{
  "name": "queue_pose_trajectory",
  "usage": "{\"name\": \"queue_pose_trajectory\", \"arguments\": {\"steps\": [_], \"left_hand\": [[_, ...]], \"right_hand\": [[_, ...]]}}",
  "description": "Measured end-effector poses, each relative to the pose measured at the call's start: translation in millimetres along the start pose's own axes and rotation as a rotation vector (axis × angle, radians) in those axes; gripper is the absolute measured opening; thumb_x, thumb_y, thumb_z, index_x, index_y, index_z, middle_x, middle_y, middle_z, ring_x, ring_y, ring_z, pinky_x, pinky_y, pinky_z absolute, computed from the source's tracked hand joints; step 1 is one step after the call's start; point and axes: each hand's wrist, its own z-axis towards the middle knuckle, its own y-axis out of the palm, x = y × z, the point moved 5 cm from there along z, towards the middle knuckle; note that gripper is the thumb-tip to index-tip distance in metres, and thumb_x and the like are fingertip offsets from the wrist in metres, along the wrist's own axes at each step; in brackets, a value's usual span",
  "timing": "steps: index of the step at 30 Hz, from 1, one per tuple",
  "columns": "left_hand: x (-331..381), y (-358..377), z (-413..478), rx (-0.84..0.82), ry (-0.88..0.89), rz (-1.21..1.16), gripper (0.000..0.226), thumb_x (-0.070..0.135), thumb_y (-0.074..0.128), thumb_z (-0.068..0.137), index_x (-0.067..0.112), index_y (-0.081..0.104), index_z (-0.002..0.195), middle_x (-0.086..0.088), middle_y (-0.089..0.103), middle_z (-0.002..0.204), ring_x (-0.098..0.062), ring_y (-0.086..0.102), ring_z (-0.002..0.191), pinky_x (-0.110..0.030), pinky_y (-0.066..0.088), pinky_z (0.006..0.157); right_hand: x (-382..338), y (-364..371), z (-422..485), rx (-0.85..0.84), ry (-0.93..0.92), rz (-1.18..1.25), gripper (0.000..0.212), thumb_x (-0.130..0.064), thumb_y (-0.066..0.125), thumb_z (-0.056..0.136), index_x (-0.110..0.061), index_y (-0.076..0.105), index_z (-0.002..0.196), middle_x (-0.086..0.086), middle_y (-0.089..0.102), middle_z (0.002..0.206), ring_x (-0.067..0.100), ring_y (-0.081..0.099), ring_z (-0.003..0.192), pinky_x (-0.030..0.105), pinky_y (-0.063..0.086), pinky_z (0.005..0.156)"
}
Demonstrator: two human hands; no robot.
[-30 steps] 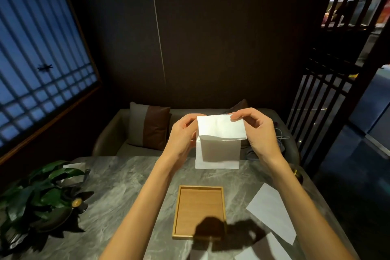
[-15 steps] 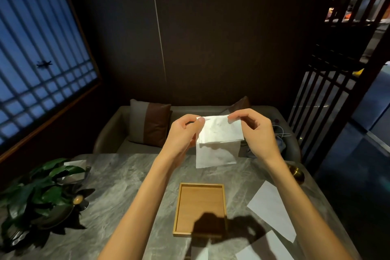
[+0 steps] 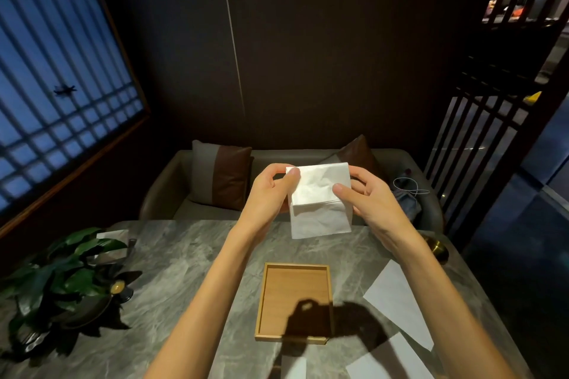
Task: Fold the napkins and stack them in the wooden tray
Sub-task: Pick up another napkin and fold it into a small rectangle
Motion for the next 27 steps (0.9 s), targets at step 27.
{"name": "queue_pose_trajectory", "arguments": {"steps": [27], "left_hand": [[21.8,23.7,0.3,-0.097,0.2,0.218,0.01,0.018,0.06,0.101,0.016,0.07,0.101,0.001,0.071,0.094,-0.012,0.069,0.086,-0.022,0.055,0.074]], "right_hand": [[-20.8,0.0,17.0,0.011,-0.155,-0.558,0.013,-0.036,0.067,0.093,-0.047,0.068,0.088,-0.031,0.069,0.091,-0.008,0.064,0.092,0.013,0.048,0.075]]}}
